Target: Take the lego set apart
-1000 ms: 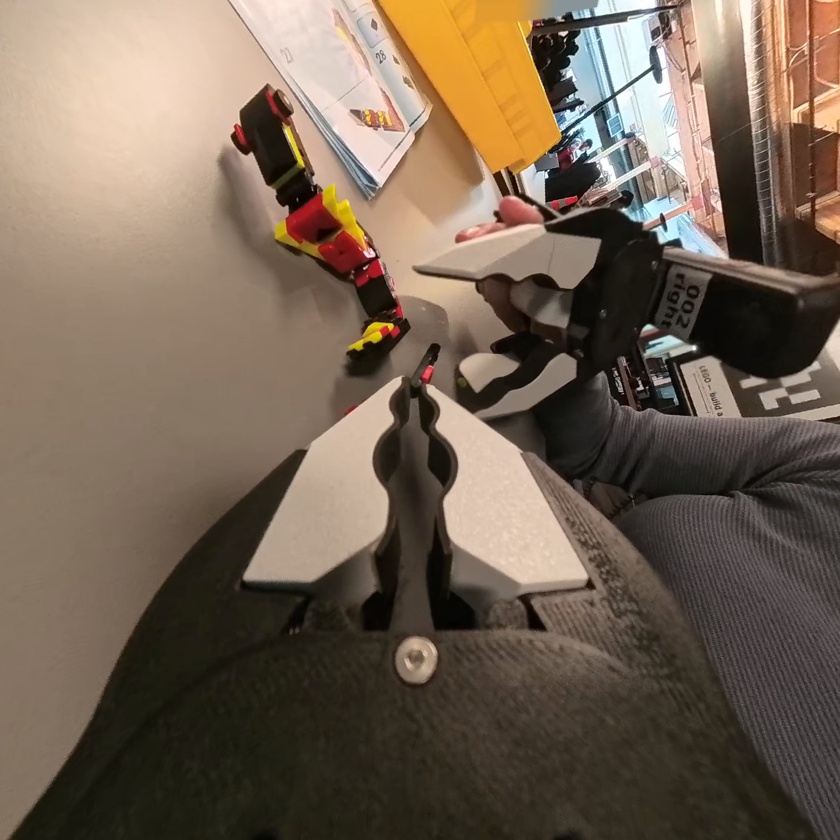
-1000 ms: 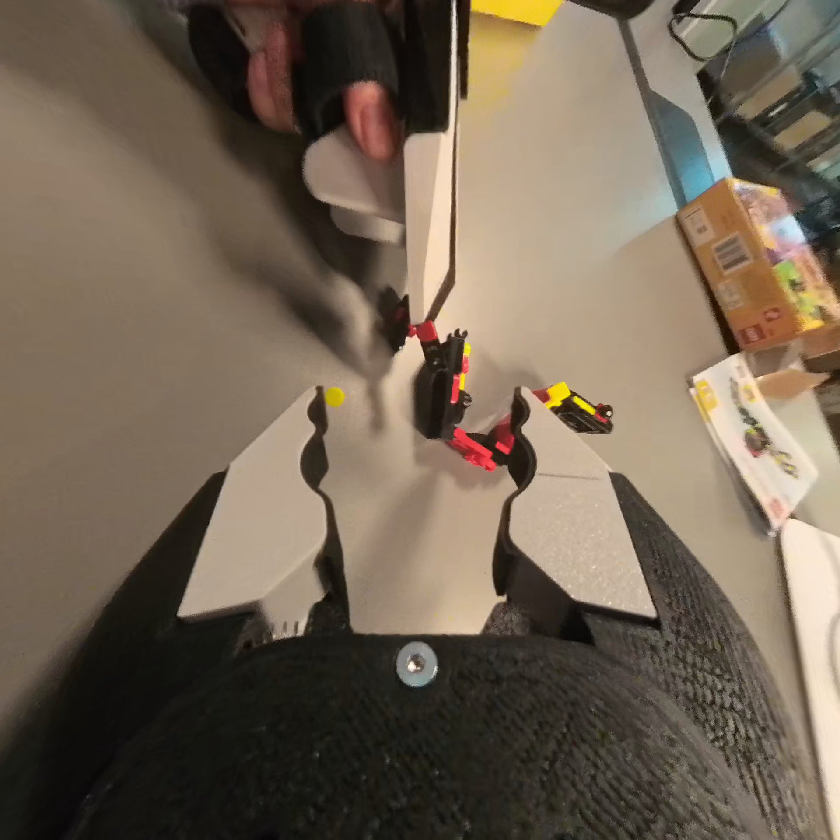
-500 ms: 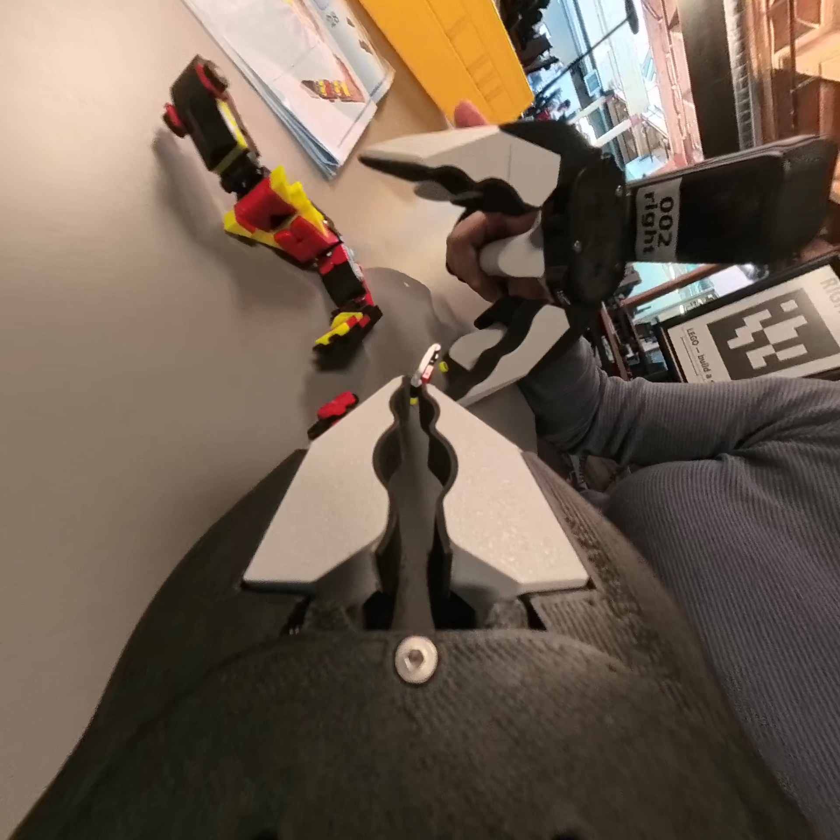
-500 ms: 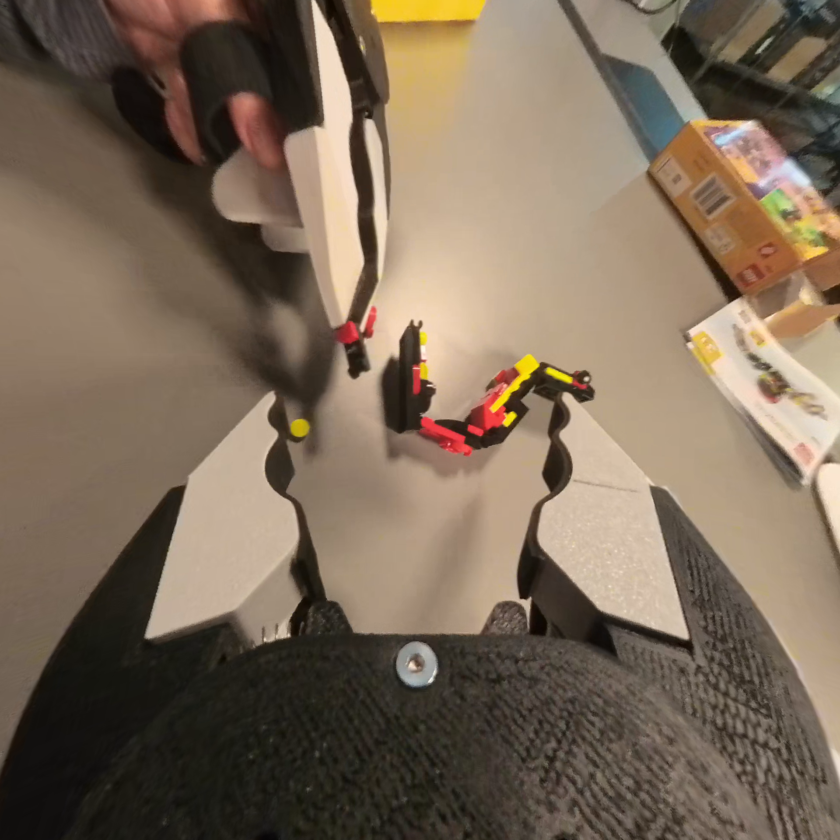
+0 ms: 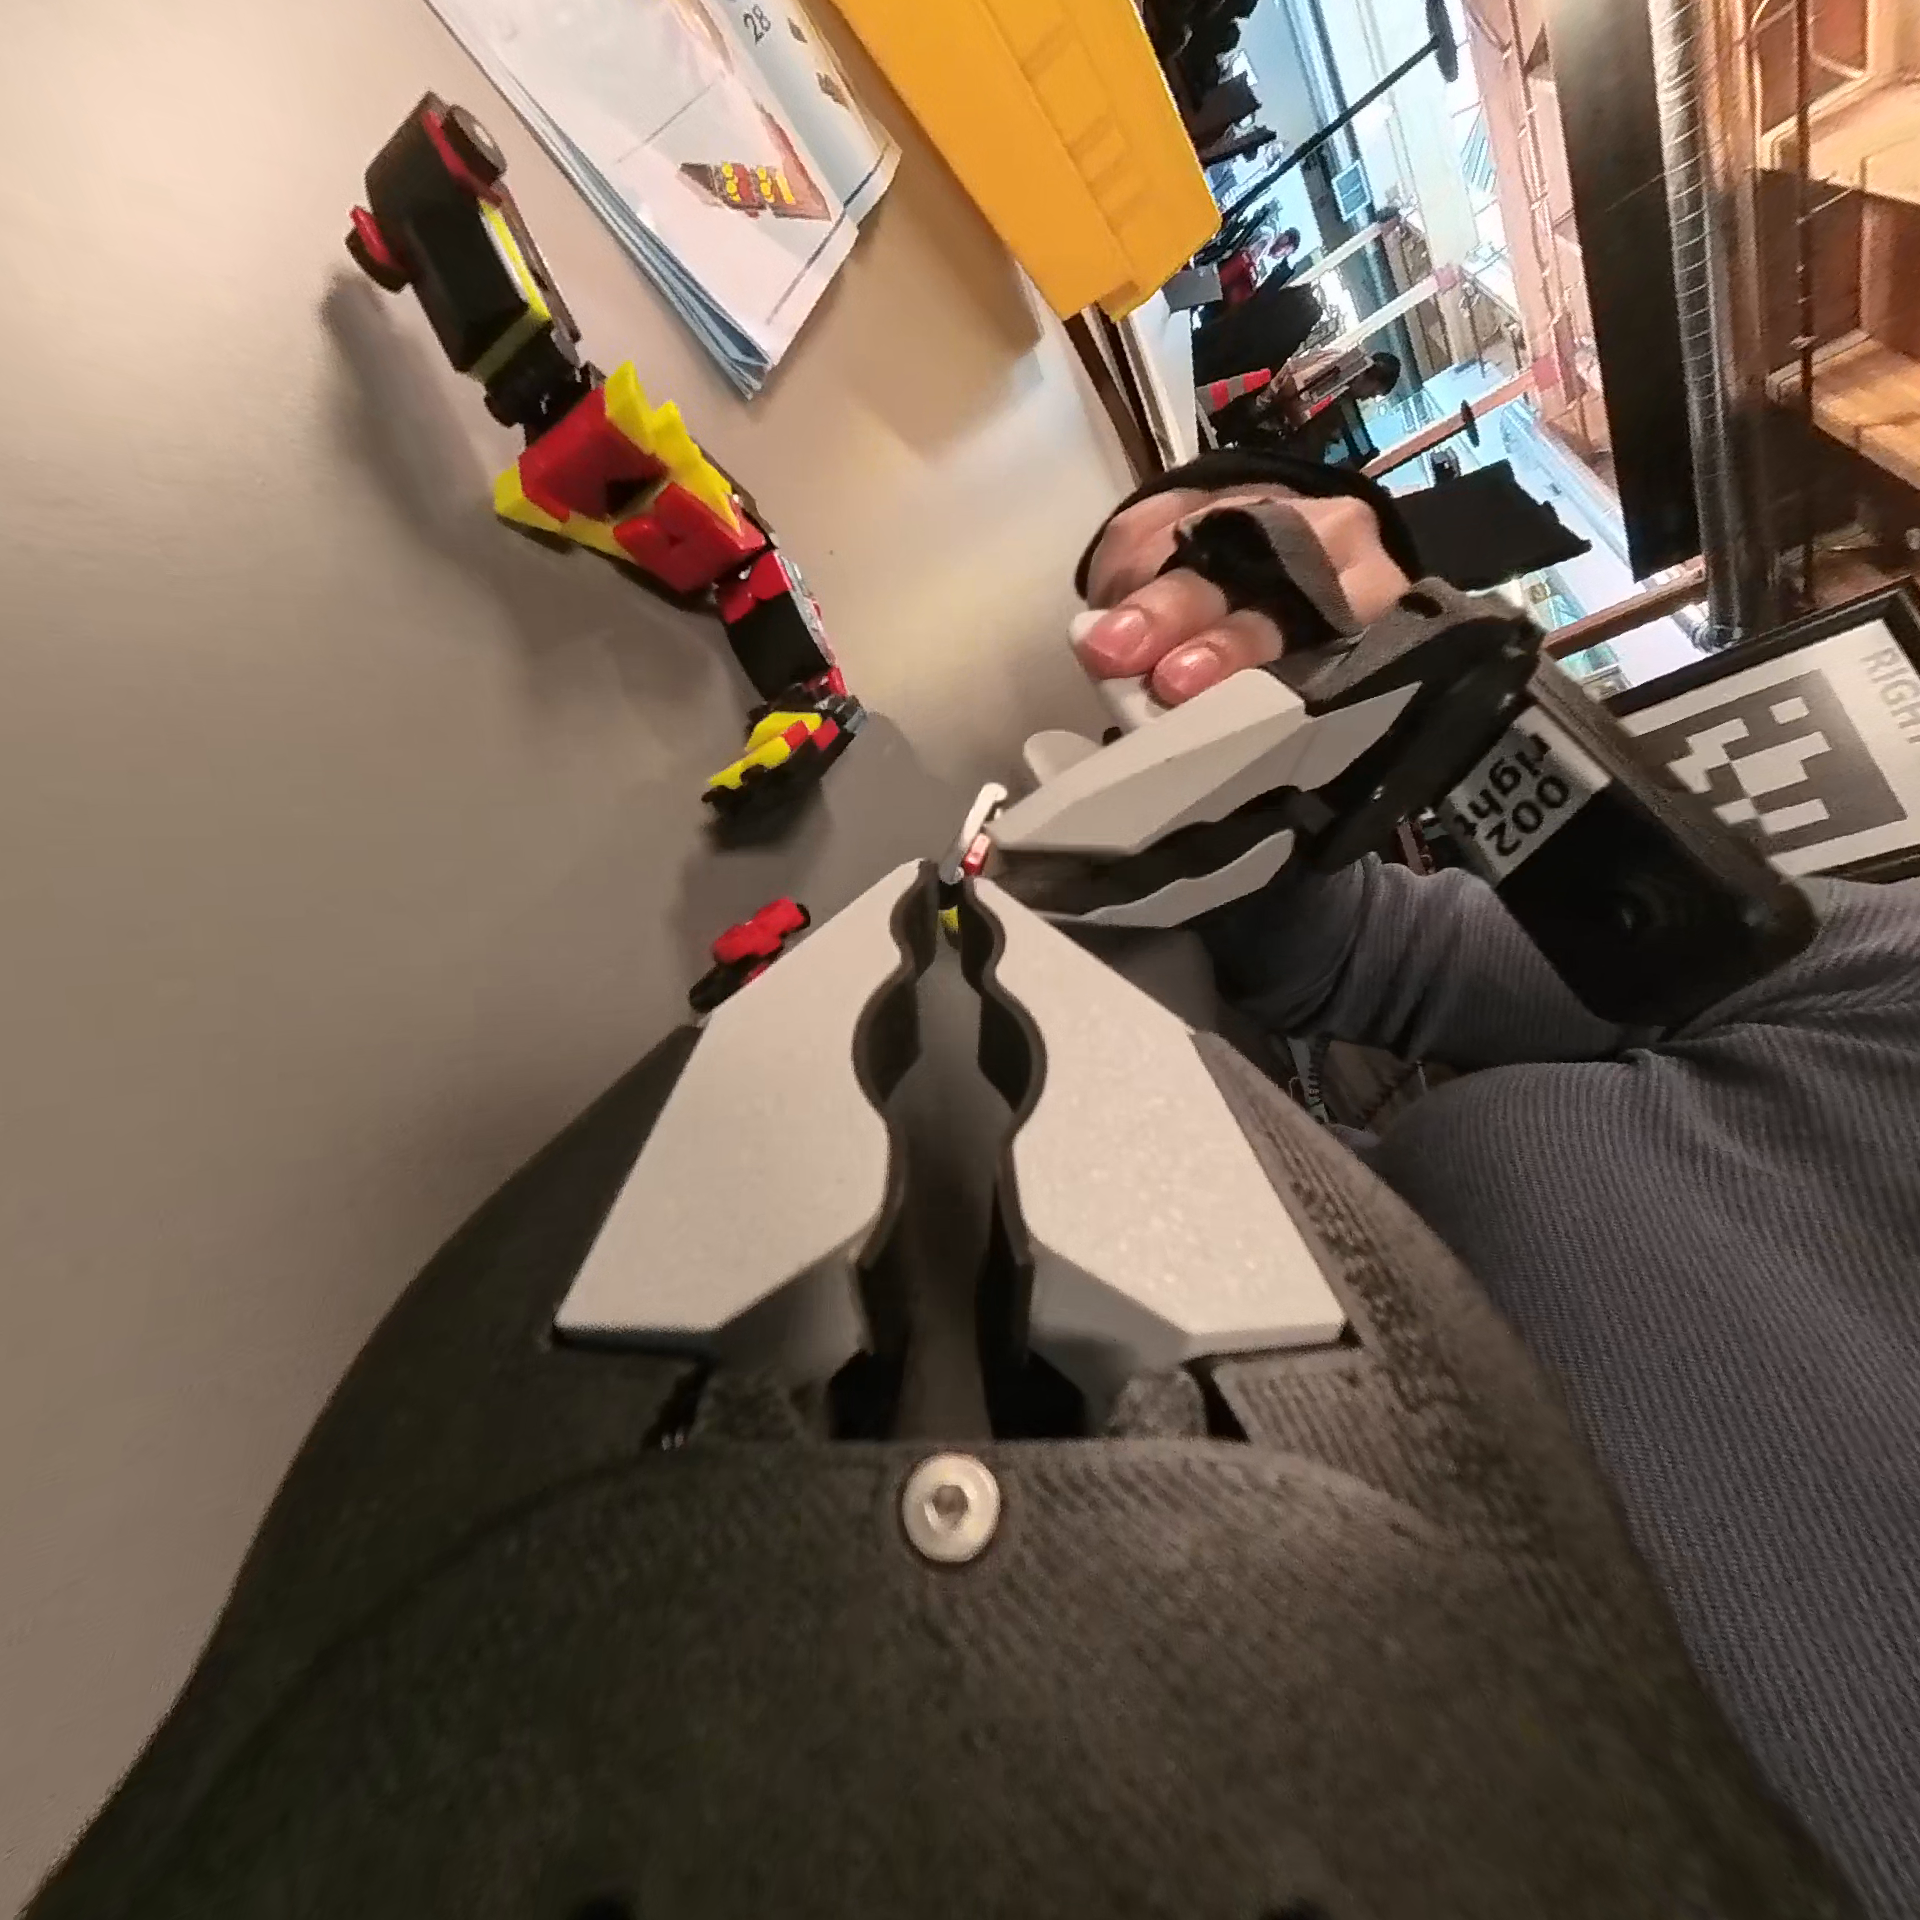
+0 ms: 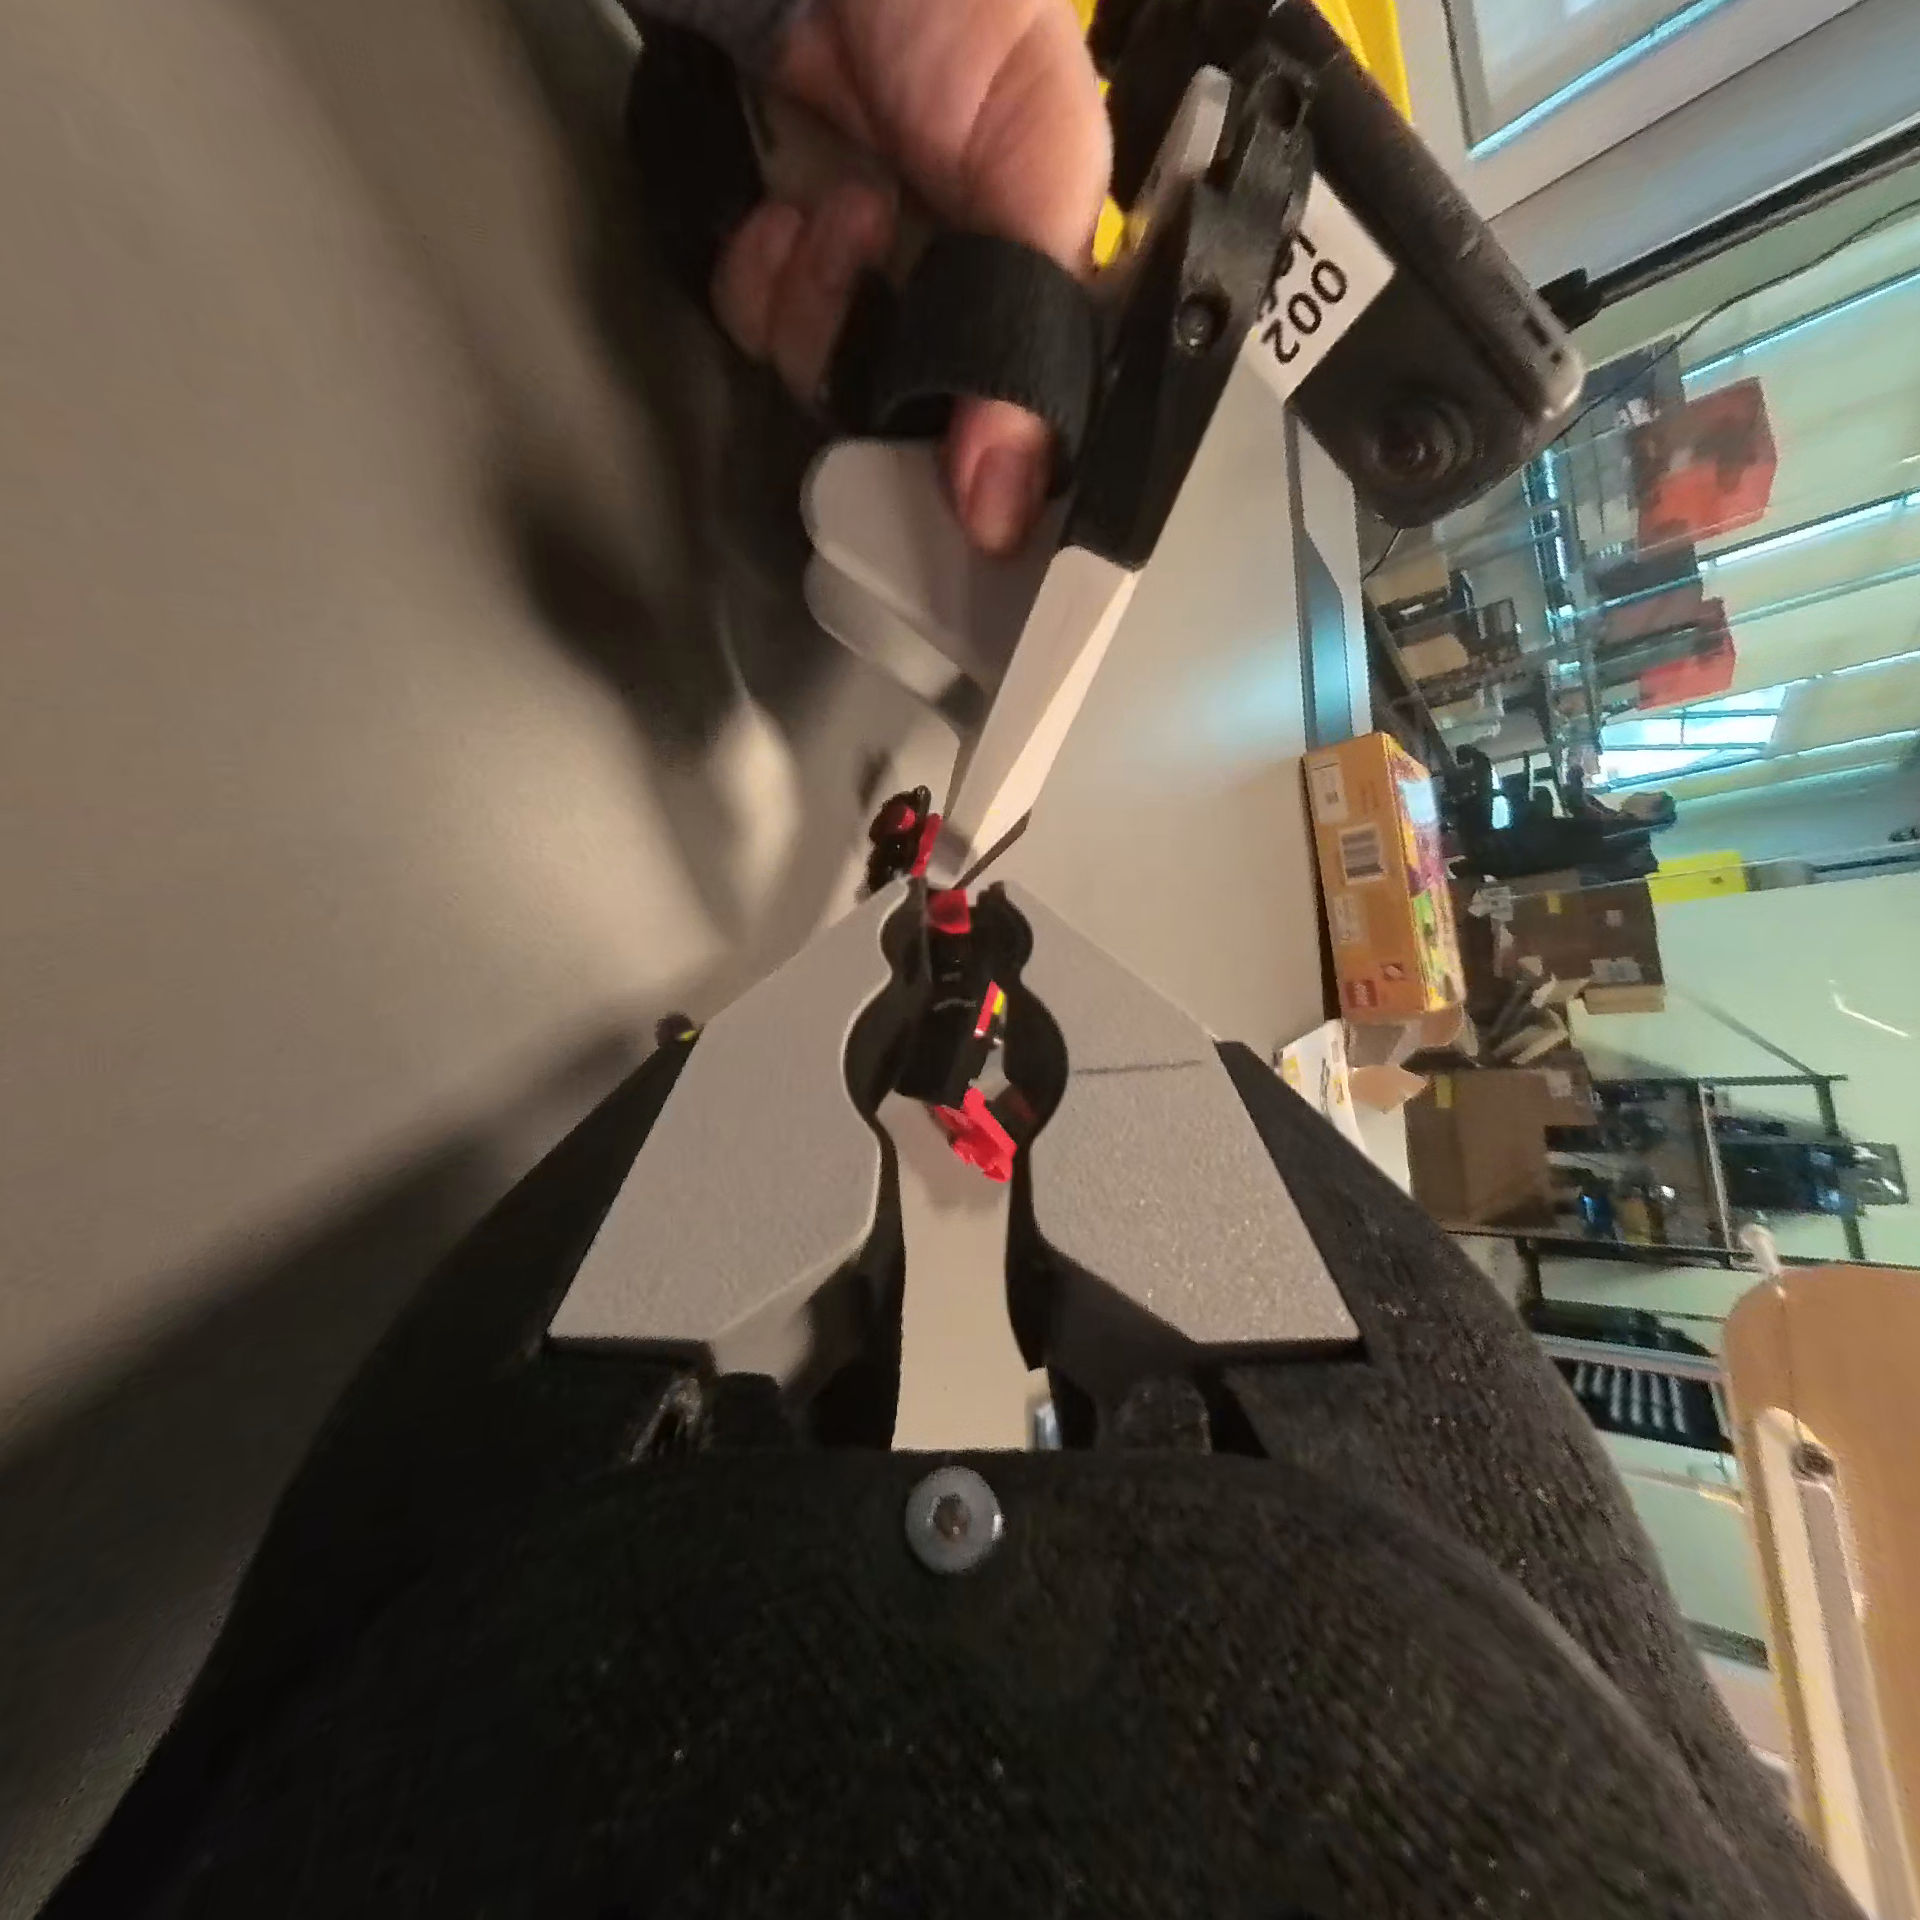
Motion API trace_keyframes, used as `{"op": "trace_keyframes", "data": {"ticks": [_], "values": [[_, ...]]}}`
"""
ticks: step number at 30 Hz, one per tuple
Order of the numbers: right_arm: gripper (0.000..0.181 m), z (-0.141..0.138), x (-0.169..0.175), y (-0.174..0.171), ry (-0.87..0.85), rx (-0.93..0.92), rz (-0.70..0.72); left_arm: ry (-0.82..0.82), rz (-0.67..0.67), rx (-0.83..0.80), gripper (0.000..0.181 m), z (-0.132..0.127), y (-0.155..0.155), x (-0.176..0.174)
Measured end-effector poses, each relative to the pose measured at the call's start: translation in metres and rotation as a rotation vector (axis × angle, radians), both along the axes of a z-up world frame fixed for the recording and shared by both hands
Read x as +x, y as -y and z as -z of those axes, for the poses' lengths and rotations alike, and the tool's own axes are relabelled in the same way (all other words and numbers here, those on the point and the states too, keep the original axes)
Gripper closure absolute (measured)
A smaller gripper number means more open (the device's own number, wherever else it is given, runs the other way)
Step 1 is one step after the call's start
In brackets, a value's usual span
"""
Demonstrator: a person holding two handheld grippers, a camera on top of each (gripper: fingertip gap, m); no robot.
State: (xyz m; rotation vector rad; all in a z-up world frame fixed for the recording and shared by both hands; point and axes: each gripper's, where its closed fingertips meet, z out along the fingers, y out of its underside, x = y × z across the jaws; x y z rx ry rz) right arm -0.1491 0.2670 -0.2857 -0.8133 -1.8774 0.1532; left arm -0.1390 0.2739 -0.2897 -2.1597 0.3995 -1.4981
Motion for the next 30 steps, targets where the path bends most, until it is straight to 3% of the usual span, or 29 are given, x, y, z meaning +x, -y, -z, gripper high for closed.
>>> {"op": "trace_keyframes", "data": {"ticks": [7, 10, 13, 17, 18, 20, 30], "values": [[0.181, 0.002, 0.003, 0.0, 0.047, -0.057, 0.025, -0.023, -0.008, 0.024, 0.18, 0.001, -0.001, 0.0], [0.181, -0.032, 0.001, 0.017, -0.11, -0.214, -0.068, -0.119, -0.098, 0.04, 0.18, 0.011, -0.013, -0.011], [0.181, -0.058, 0.011, 0.009, -0.245, -0.267, -0.071, -0.054, -0.093, 0.063, 0.181, 0.0, -0.012, -0.014], [0.178, -0.027, 0.014, -0.014, -0.154, -0.249, 0.01, -0.046, -0.044, 0.059, 0.18, 0.0, -0.007, -0.003], [0.165, -0.02, 0.012, -0.014, -0.129, -0.219, 0.012, -0.036, -0.036, 0.053, 0.18, 0.0, -0.006, -0.001], [0.158, -0.008, 0.006, -0.008, -0.062, -0.184, 0.01, -0.035, -0.033, 0.047, 0.18, 0.0, -0.005, -0.001], [0.176, 0.006, 0.0, -0.006, 0.025, -0.069, 0.015, -0.015, -0.003, 0.021, 0.18, 0.0, -0.001, 0.003]]}}
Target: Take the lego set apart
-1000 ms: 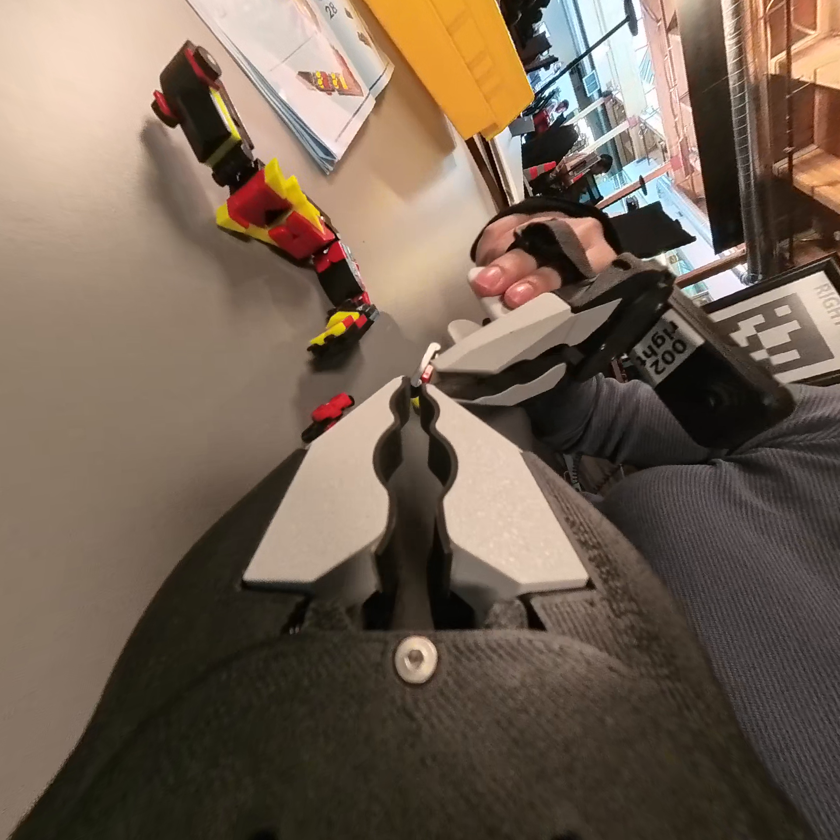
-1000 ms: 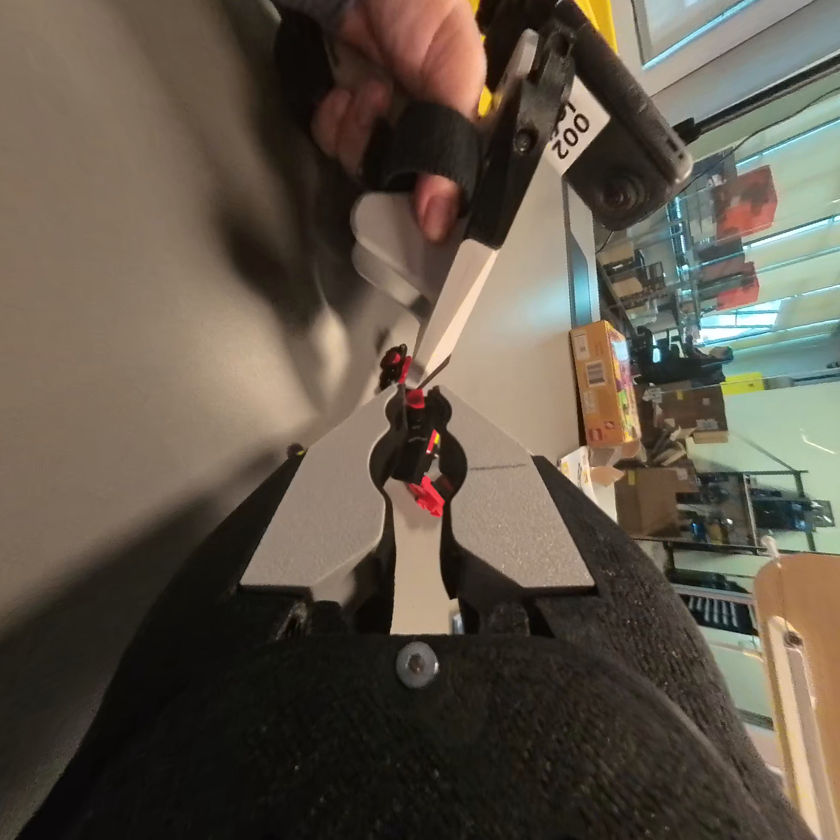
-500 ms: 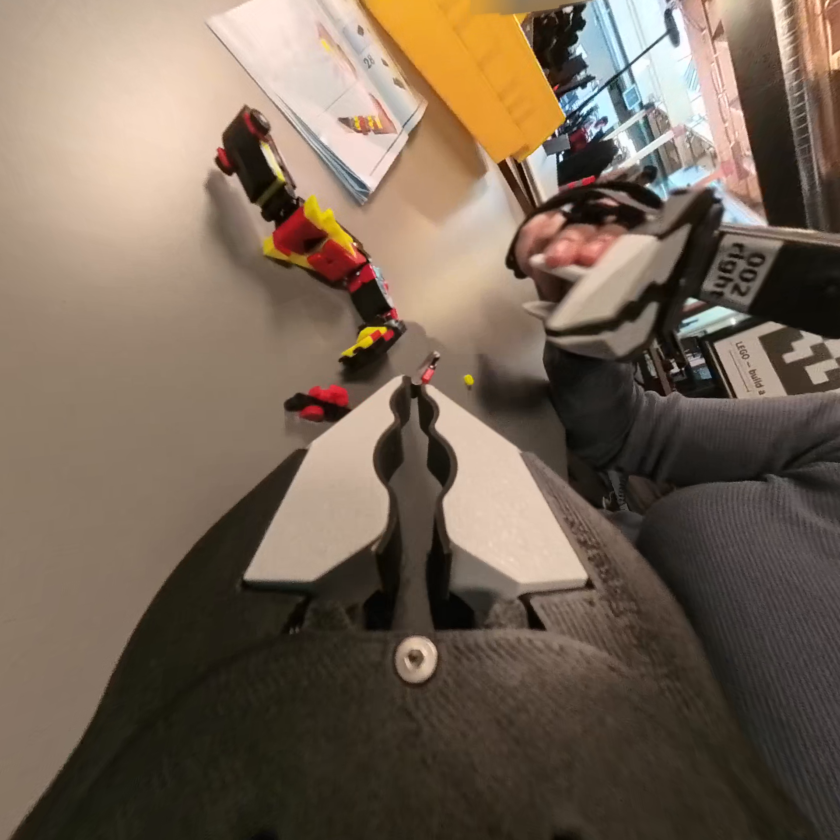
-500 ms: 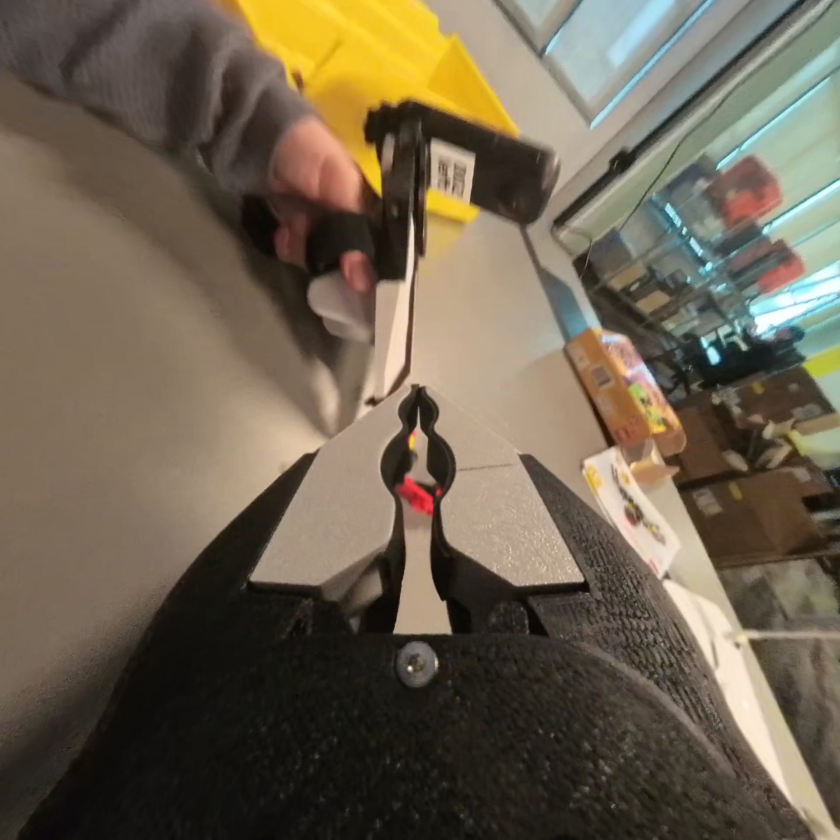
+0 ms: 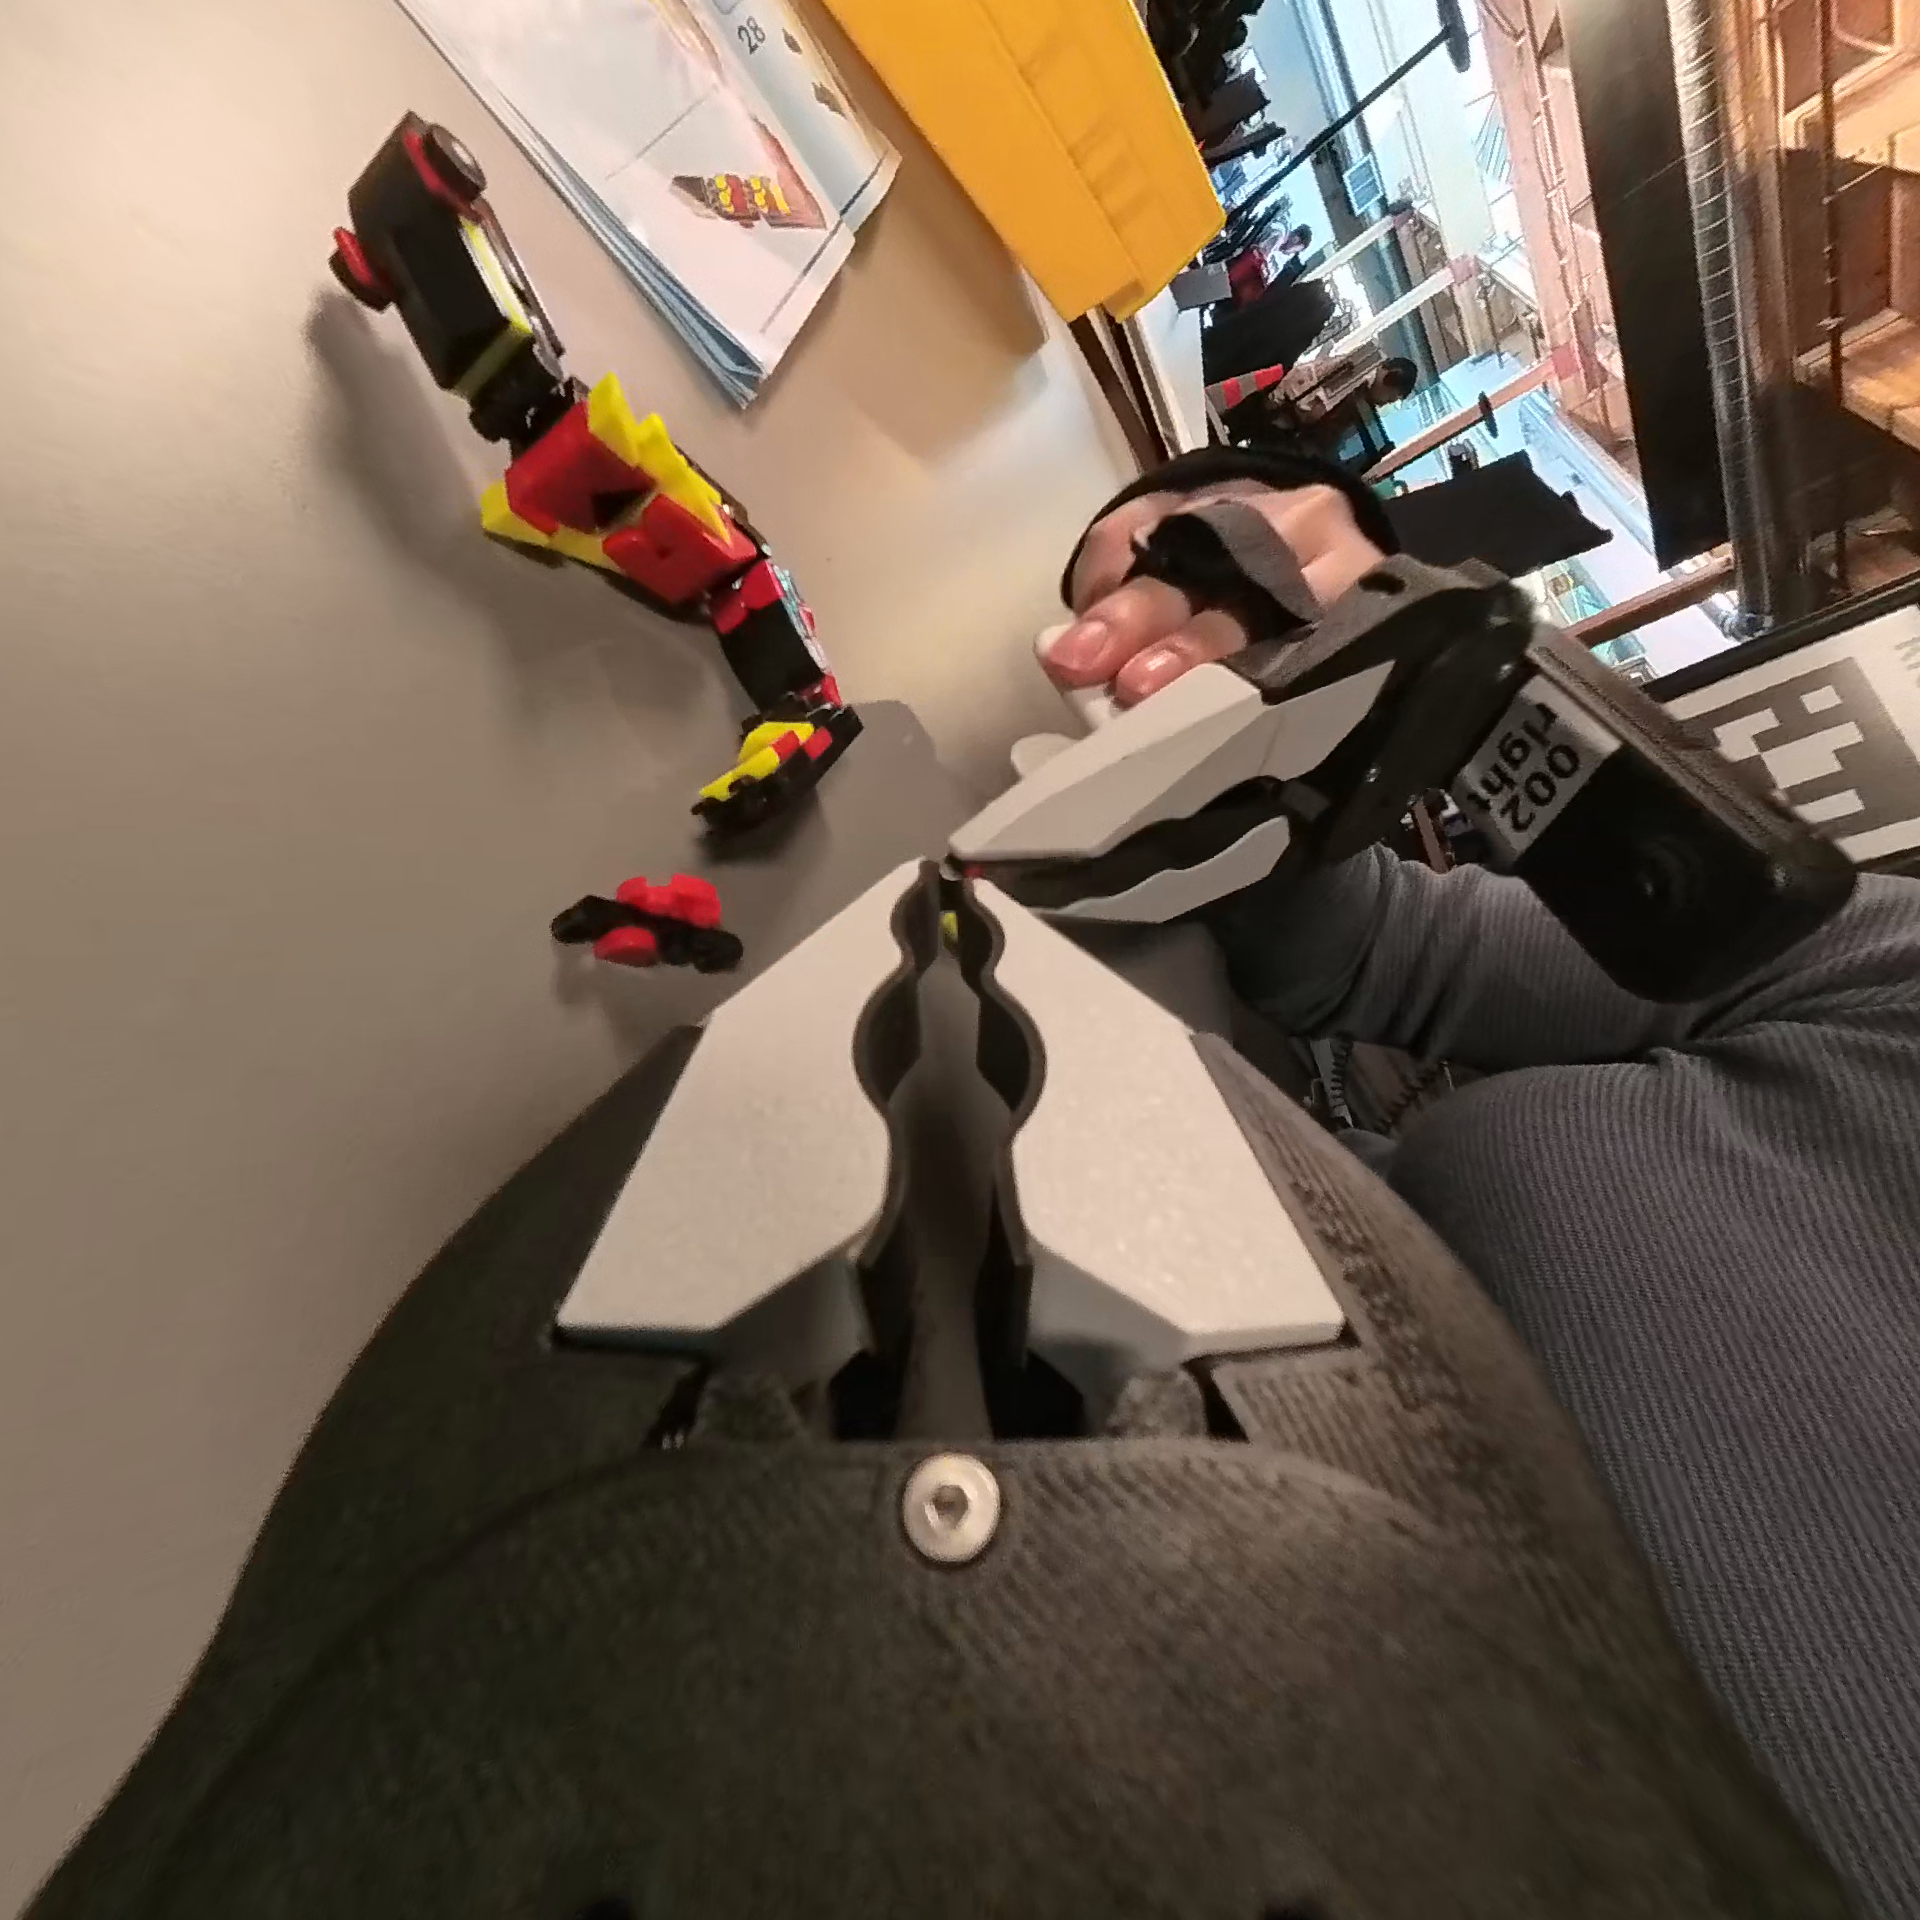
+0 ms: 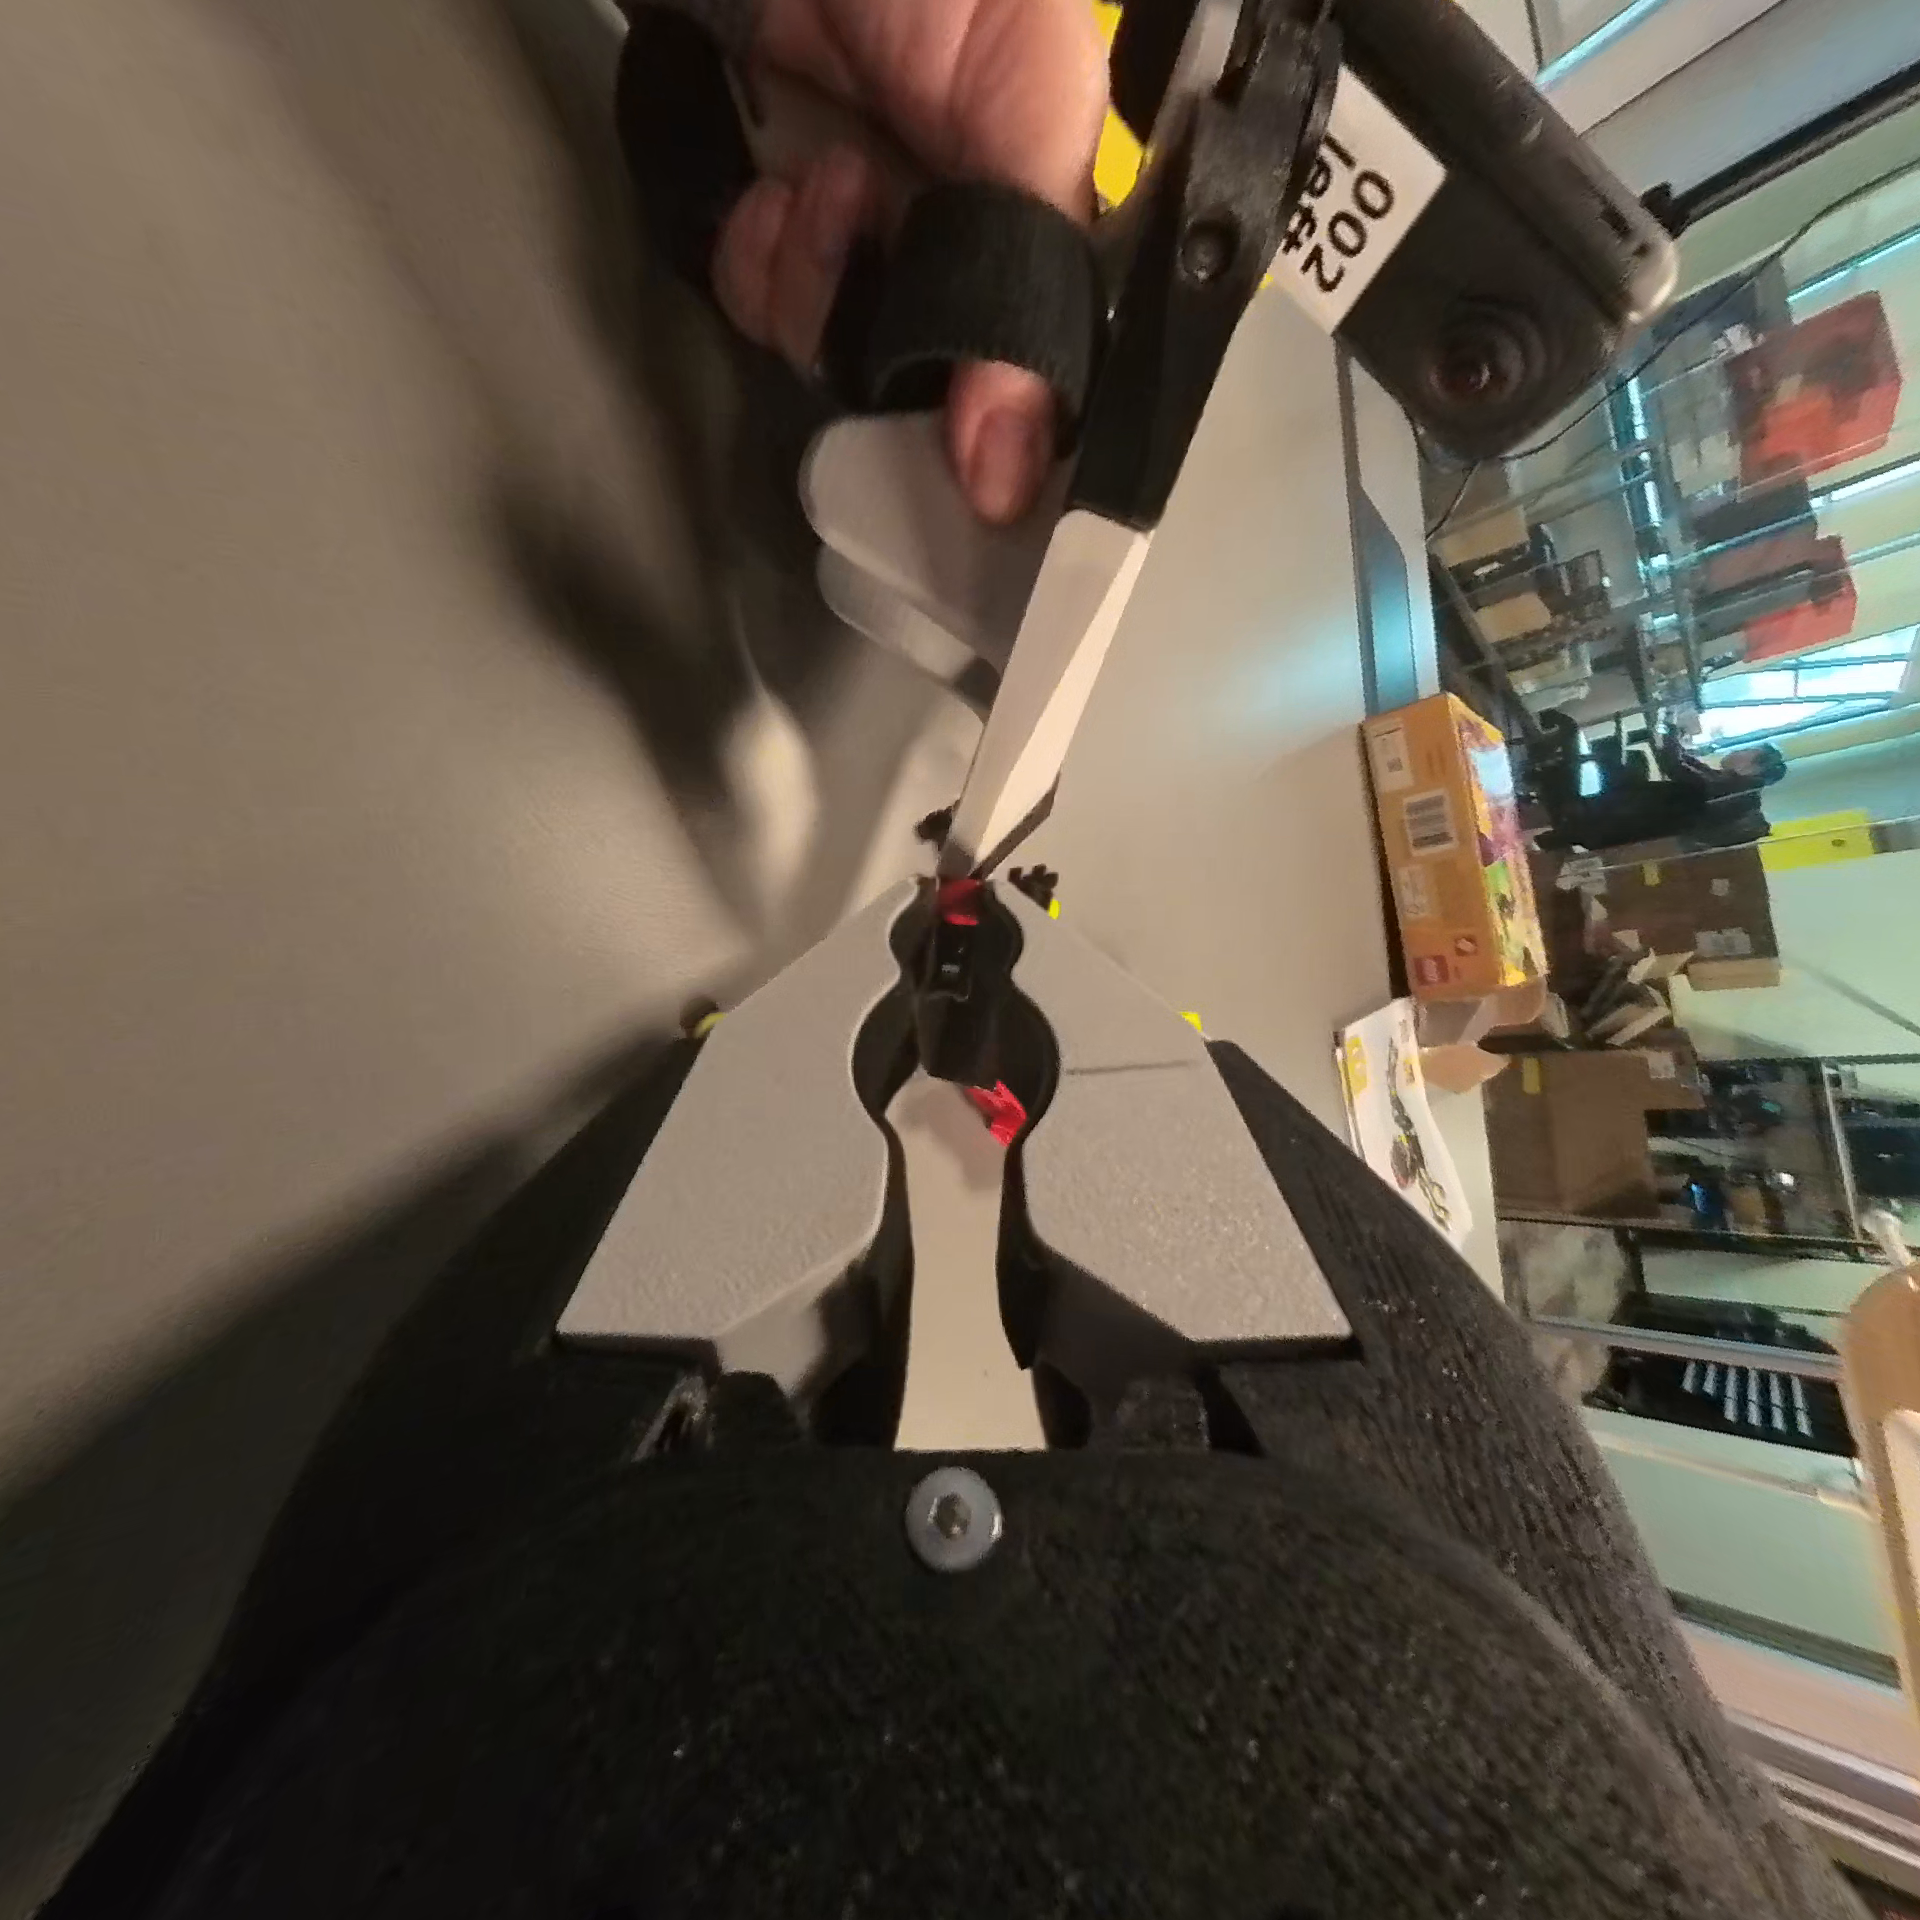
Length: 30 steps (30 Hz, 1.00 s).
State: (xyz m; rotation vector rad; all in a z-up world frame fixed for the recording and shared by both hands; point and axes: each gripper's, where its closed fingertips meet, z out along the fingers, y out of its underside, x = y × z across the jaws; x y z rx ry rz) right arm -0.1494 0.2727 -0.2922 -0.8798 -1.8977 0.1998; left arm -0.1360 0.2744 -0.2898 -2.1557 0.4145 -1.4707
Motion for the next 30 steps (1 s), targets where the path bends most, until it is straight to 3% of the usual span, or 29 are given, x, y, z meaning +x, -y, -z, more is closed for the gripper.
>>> {"op": "trace_keyframes", "data": {"ticks": [9, 15, 20, 23, 25, 27, 30], "values": [[0.178, -0.015, 0.004, 0.005, -0.064, -0.09, -0.016, 0.065, 0.018, 0.034, 0.18, -0.011, 0.002, 0.003], [0.178, -0.046, 0.009, 0.016, -0.24, -0.309, -0.1, 0.288, 0.112, 0.038, 0.181, -0.041, 0.014, 0.006], [0.178, -0.056, 0.011, 0.02, -0.321, -0.428, -0.138, 0.373, 0.141, 0.021, 0.181, -0.051, 0.018, 0.007], [0.177, -0.066, 0.01, 0.024, -0.37, -0.355, -0.143, 0.444, 0.166, 0.005, 0.181, -0.058, 0.02, 0.006], [0.177, -0.101, 0.012, 0.041, -0.539, -0.344, -0.219, 0.351, 0.049, -0.074, 0.181, -0.036, 0.002, -0.003], [0.176, -0.123, 0.019, 0.036, -0.626, -0.313, -0.186, 0.503, 0.045, -0.073, 0.181, -0.055, -0.001, -0.015], [0.176, -0.111, 0.022, 0.019, -0.589, -0.376, -0.123, 0.526, 0.059, -0.067, 0.181, -0.058, 0.001, -0.015]]}}
